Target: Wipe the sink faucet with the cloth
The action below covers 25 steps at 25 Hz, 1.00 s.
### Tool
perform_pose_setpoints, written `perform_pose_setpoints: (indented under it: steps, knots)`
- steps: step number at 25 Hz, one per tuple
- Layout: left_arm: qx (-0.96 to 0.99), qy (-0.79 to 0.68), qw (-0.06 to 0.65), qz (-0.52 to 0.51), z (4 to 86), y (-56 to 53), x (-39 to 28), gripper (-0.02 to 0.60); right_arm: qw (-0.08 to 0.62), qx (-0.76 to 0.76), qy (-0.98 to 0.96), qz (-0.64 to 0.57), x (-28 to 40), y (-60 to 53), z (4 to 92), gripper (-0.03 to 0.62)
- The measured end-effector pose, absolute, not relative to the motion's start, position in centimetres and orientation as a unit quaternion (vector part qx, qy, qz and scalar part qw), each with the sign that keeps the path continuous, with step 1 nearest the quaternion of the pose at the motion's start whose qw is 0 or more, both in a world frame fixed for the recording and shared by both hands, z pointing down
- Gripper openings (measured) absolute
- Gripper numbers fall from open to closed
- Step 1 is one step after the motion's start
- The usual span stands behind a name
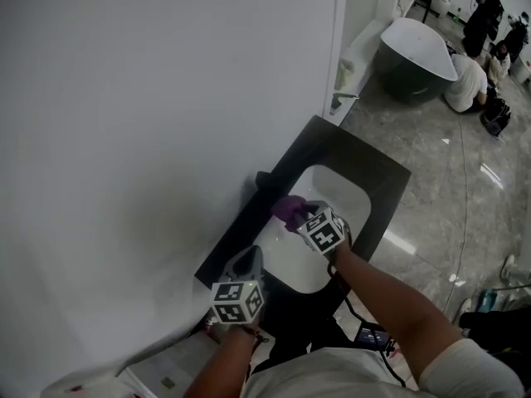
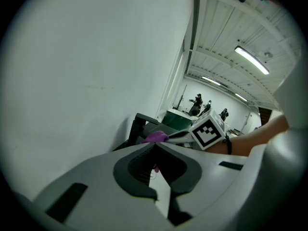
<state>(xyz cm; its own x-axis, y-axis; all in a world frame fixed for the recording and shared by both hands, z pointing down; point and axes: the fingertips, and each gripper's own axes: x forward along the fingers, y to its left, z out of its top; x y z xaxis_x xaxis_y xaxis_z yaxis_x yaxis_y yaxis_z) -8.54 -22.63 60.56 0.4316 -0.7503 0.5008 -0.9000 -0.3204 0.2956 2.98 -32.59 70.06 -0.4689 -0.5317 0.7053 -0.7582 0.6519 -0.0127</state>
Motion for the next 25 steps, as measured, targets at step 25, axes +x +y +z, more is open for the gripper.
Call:
perform_pose_setpoints:
  steps: [25]
  knots:
    - [0.836, -0.510, 0.197, 0.056, 47.0, -20.9, -6.7, 0.005, 0.092, 0.455, -0.874, 0.142, 5.8, -23.4, 47.3, 0.070]
